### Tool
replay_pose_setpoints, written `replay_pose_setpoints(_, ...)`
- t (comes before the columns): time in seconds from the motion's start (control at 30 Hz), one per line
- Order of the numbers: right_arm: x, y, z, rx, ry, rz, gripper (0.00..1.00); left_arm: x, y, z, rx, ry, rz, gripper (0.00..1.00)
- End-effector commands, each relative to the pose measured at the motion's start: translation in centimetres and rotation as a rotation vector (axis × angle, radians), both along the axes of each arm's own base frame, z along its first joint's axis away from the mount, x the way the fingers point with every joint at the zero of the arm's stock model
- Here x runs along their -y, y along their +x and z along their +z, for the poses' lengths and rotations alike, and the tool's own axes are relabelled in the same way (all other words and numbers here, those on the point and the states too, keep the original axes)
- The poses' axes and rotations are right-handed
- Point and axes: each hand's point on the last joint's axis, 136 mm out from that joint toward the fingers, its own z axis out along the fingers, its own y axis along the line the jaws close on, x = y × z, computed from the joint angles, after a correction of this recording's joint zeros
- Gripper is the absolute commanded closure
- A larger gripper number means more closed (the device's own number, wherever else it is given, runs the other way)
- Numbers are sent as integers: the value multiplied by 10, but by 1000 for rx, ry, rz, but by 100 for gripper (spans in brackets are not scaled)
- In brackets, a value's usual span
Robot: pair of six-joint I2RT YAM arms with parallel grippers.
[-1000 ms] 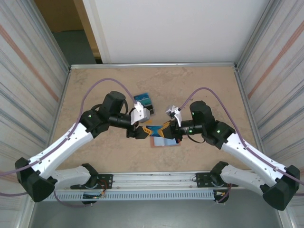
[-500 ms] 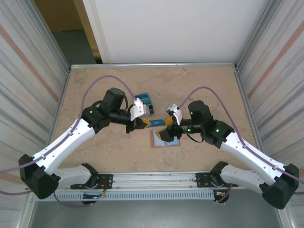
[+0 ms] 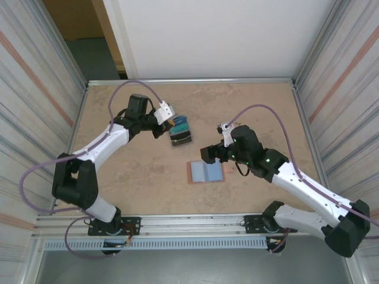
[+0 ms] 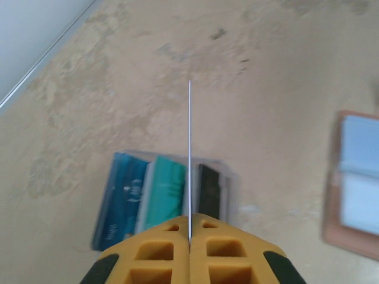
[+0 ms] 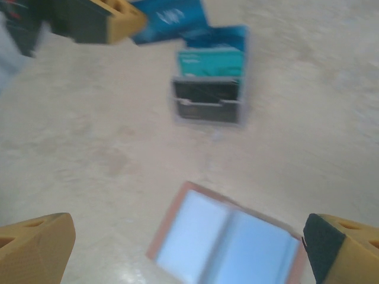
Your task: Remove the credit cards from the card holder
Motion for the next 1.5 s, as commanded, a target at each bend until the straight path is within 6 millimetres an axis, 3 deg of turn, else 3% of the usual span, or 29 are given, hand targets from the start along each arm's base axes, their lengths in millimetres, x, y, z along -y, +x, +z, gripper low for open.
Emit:
replay_pose_setpoints(0.0,30,18,-2,-17,-56,-222,1,4,28,23,138,-21,-36,100)
replay_pose_setpoints(0.13,38,21,-5,-24,-60,-279,1,2,45,1,105,15,-38,100)
replay_pose_setpoints(0.47,46,20,-7,-39,-36,-315,1,-3,61,-36,55,71,-17,100)
replay_pose_setpoints(0.77,50,17,-16,-65,-35,-329,1,-8,72,-45,34,71,-1,100)
replay_pose_setpoints(1.37,52,16,-20,-86,-32,-328,1,-12,71,-71,-44,88,-18,100)
replay_pose_setpoints(1.47,49,13,-24,-106,-24,-315,1,-14,72,-71,-48,98,1,92)
